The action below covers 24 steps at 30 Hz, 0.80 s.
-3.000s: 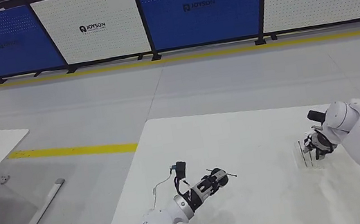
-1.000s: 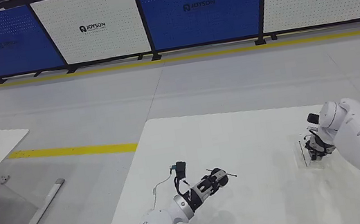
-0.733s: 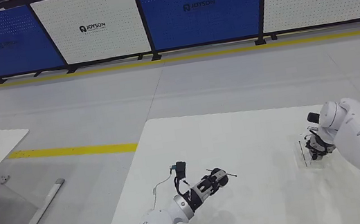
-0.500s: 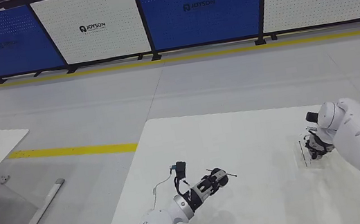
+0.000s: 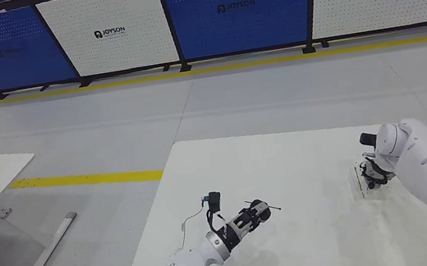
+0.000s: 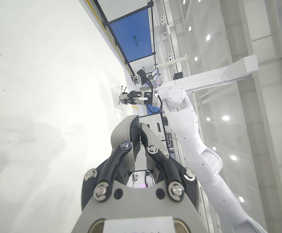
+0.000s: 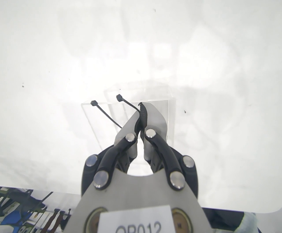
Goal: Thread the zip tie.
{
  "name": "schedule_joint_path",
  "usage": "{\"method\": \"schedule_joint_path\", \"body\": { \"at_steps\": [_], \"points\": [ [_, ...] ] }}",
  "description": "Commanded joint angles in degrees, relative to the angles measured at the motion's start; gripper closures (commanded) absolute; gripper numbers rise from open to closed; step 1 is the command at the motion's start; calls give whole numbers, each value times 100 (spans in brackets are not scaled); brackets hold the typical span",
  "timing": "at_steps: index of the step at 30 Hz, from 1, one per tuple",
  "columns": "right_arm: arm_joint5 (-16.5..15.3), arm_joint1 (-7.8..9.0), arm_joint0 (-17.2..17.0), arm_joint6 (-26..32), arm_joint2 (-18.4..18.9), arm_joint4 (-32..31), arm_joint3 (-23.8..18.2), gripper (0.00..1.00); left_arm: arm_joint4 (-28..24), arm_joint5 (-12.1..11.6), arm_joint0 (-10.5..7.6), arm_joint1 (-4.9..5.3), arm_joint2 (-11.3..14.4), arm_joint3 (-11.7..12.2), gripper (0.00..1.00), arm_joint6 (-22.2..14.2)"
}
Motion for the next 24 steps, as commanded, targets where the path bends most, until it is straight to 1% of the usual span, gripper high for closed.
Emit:
{"method": "schedule_joint_path", "body": {
  "at_steps": [1, 12, 13, 24],
  "points": [
    [1, -1, 1, 0, -1, 1, 2, 100, 0, 0, 0, 0, 0, 0, 100, 0],
    [1, -1, 1, 0, -1, 1, 2, 100, 0, 0, 0, 0, 0, 0, 100, 0],
    [-27, 6, -52, -111, 13, 15, -13, 100, 0, 0, 0, 0, 0, 0, 100, 0],
    [-247, 189, -125, -283, 198, 20, -178, 100, 0, 0, 0, 0, 0, 0, 100, 0]
  ]
}}
